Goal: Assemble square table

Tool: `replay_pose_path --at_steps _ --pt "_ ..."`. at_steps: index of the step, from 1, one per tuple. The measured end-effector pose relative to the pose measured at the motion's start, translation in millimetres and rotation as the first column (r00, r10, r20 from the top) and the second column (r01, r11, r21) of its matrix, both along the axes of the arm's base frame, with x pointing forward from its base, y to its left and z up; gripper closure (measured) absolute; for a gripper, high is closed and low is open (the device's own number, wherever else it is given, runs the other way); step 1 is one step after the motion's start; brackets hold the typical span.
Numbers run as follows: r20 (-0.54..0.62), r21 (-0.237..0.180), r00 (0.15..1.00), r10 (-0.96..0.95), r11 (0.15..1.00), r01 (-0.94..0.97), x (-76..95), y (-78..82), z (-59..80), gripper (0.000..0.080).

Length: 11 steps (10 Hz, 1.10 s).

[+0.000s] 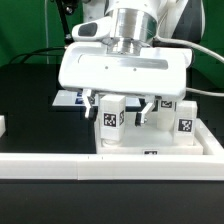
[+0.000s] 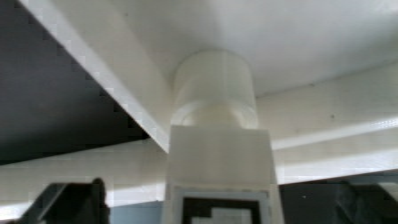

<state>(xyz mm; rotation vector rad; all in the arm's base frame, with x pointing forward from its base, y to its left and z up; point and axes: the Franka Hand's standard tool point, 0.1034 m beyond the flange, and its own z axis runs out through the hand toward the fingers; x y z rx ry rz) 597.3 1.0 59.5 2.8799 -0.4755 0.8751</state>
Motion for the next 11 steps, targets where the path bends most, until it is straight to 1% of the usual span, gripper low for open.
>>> replay_pose_path --at_steps 2,3,4,5,6,7,8,9,10,11 --pt "0.0 -0.002 1.0 0.003 1.0 -0.003 0.2 -0.1 0.3 0.0152" --pt "-0.03 0.005 1.0 0.004 1.0 -0.004 0.3 -3.4 1.5 0.0151" --pt "-0.101 0.053 0.995 -0.014 0.998 0.019 -0.1 -12.6 20.4 0.0151" --pt "-0.165 0.105 0.986 -0.024 0.994 0.041 5.0 -24.2 39.2 0.0151" --pt "-0.252 0.156 0.967 -0.025 0.986 0.066 17.7 -36.2 51.0 0.0151" --pt "-0.22 0.161 0.975 -0.037 0.984 0.074 41.2 -46.3 65.2 0.0151" --pt "-0.303 0.186 0.952 -0.029 0.979 0.089 27.0 -41.2 53.1 0.0151" --pt "-0.42 0.235 0.907 -0.019 0.963 0.129 22.6 -34.1 52.4 0.0151" --pt "-0.494 0.261 0.87 -0.009 0.952 0.158 25.7 -27.9 52.2 0.0151" --pt "-0.544 0.268 0.839 -0.006 0.947 0.18 20.9 -18.7 44.2 0.0151"
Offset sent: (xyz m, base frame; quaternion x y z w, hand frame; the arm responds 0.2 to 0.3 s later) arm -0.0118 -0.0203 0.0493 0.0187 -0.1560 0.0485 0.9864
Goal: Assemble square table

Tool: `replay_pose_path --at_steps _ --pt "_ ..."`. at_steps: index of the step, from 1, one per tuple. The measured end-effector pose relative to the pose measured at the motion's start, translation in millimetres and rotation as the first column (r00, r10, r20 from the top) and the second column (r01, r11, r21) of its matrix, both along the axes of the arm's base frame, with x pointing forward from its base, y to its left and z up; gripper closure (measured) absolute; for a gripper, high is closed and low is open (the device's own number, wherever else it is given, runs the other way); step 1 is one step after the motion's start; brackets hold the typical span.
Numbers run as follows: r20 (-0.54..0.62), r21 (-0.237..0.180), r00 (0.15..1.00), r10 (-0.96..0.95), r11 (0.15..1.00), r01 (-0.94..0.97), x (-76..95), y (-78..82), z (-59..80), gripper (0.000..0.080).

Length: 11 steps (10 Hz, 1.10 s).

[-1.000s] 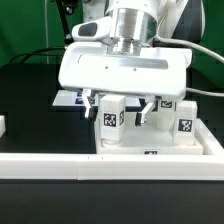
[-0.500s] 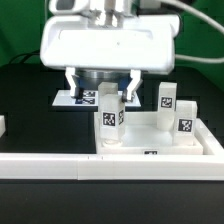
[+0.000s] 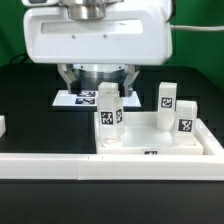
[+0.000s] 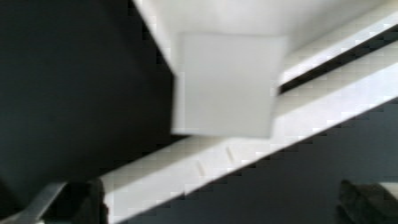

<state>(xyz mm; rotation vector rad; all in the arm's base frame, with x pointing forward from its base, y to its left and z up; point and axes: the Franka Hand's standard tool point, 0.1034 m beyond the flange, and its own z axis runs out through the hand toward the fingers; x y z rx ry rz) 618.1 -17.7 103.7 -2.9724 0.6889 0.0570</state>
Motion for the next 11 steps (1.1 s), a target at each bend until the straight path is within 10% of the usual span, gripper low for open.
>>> replay_pose_path --at_steps 6,9,11 --pt "0.03 -0.037 0.999 -0.042 0.998 0.043 -29.8 27.2 -38.8 0.0151" --pt "0.021 -0.035 0.986 -0.165 0.986 0.166 -30.2 27.2 -39.8 0.0515" --pt "0.014 -0.035 0.958 -0.286 0.957 0.286 -30.1 27.3 -39.7 0.0514"
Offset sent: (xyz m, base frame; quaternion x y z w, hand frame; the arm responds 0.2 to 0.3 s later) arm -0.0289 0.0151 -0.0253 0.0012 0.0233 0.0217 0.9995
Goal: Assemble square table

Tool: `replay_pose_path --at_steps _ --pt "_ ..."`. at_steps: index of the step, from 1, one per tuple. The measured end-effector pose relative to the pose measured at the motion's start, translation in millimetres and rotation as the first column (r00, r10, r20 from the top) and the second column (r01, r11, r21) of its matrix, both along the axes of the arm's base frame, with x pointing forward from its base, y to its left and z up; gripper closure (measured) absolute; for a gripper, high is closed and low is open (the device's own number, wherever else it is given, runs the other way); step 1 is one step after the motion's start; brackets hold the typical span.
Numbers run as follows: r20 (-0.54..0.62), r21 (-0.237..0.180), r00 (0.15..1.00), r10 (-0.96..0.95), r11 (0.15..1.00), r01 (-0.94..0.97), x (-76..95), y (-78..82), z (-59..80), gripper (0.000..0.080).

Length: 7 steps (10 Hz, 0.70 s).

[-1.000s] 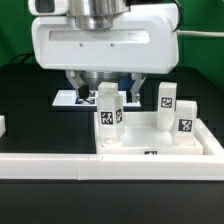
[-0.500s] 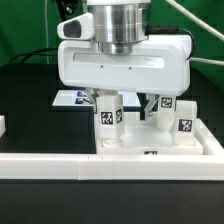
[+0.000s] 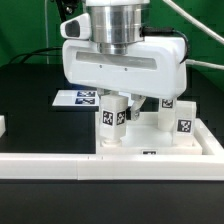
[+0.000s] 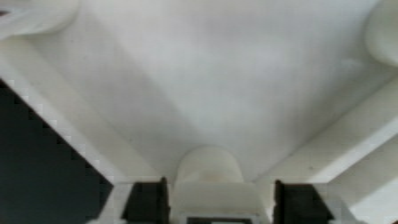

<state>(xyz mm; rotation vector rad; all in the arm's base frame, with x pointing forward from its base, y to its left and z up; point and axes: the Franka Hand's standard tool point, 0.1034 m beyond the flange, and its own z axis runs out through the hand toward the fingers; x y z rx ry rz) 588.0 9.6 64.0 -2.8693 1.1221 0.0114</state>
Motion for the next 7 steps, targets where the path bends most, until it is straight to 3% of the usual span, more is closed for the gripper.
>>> replay_pose_path --at_steps 5,7 --pt "-0.018 0.003 0.95 -0.312 0.95 0.312 0.9 0.0 -0.4 0.0514" --pt "-0.018 0.033 0.845 -0.535 0.844 0.535 13.8 -0.9 -0.3 0.0512"
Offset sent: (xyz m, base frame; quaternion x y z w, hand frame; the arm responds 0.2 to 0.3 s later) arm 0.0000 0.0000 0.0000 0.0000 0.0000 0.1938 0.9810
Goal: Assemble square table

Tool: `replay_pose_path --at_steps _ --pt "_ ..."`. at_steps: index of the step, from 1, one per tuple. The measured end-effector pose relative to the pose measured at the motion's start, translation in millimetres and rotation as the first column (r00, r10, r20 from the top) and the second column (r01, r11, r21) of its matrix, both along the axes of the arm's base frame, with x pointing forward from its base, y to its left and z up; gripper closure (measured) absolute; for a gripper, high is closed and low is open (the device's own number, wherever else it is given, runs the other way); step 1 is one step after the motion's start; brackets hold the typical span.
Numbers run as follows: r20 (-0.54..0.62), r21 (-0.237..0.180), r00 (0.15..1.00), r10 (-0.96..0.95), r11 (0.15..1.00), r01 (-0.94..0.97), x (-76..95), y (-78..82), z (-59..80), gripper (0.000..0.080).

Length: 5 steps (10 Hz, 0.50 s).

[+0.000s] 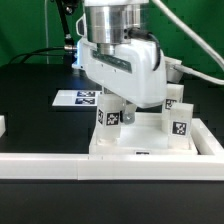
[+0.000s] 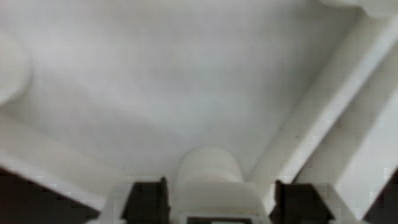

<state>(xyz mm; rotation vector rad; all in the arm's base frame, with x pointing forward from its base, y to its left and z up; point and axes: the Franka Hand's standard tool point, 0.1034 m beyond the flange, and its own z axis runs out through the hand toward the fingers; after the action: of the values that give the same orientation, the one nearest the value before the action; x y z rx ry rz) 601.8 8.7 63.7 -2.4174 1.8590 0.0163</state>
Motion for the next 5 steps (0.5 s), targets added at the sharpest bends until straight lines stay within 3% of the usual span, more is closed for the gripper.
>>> replay_pose_path --at_steps 3,5 --pt "0.013 0.039 0.969 -0.248 0.968 0.248 15.8 10.9 -0.1 0.0512" --pt "0.009 0.041 0.955 -0.295 0.955 0.295 17.3 10.6 0.0 0.0512"
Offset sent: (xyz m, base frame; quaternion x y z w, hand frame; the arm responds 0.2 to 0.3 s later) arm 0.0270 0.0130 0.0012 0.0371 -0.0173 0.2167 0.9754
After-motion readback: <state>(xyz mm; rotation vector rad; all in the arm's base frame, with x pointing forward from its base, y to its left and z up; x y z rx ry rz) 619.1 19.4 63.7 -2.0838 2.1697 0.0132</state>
